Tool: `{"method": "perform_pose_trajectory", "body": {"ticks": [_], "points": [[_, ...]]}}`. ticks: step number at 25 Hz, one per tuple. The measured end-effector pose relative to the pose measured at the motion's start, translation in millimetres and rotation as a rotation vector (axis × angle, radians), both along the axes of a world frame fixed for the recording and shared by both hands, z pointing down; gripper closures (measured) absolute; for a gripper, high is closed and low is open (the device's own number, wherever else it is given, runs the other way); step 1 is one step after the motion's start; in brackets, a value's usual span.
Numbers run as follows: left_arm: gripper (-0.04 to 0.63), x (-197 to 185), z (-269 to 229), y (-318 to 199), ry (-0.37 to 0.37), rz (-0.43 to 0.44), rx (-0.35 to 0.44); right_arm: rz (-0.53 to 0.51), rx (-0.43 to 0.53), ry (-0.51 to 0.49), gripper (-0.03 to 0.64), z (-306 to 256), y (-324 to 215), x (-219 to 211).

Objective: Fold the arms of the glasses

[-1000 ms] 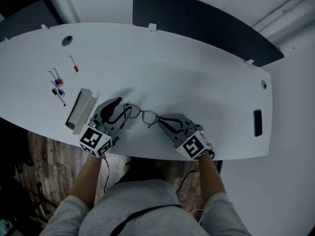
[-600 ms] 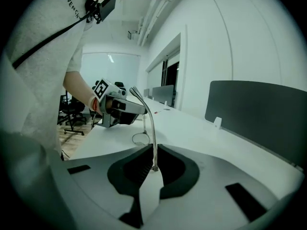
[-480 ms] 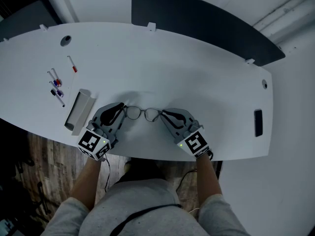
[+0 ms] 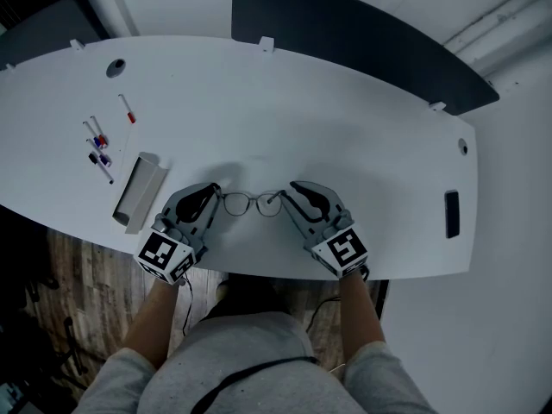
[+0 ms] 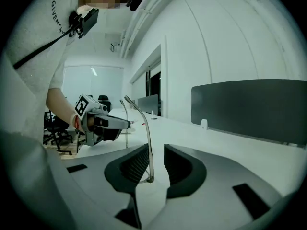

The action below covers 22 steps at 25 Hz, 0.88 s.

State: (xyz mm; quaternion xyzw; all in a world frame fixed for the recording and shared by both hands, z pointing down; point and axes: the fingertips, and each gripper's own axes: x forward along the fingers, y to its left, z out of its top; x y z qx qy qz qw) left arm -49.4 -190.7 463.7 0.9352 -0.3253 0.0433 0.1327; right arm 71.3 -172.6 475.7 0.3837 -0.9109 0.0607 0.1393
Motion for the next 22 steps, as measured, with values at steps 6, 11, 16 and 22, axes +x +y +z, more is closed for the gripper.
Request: {"method": "perform_pose_trajectory", "body": {"ticks": [6,11,16,22], "points": [[0.575,-2.8,2.0,5.7,-0.024,0.000,0.018,-0.012,0.078,0.049,0.537,-12.0,5.4,-4.7],[0.575,0.0,3.7,9.4,-0.045,0.008,0.026,0.042,0.074,0.104,0.537,-5.9,1.6,1.1],[0.577,1.5,2.1,10.7,-0.082,0.031,0.047,0.132,0.033,0.121,0.528,-0.9,-11.8,8.2],[0.577,5.1,0.5,9.9,-0.092,0.075,0.092,0.130,0.020,0.136,0.500,1.5,-32.7,0.3]]}}
